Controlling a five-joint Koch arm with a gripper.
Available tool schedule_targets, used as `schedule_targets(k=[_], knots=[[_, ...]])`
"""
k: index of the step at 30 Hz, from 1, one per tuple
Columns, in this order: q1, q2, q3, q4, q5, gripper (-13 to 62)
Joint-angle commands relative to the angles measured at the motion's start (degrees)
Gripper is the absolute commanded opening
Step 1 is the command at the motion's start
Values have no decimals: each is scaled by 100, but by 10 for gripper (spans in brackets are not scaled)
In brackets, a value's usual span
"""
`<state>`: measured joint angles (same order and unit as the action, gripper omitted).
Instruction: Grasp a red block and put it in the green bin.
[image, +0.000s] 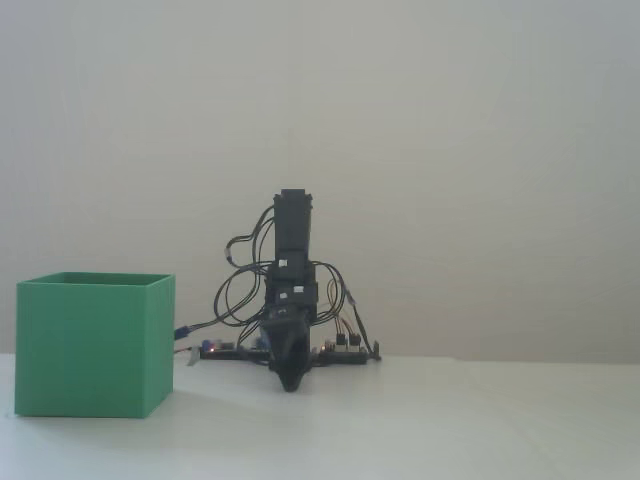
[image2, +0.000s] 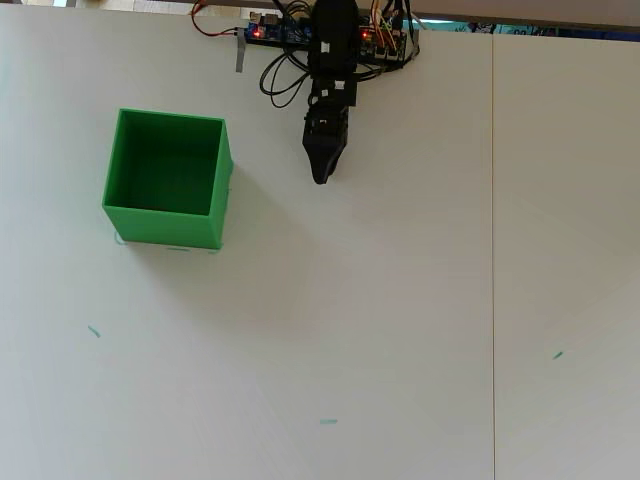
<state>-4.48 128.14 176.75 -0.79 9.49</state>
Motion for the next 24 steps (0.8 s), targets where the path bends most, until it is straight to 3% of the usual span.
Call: schedule_targets(k=[1, 24], knots=[[-35, 510, 343, 369, 26, 334], [-35, 510, 343, 369, 26, 334]])
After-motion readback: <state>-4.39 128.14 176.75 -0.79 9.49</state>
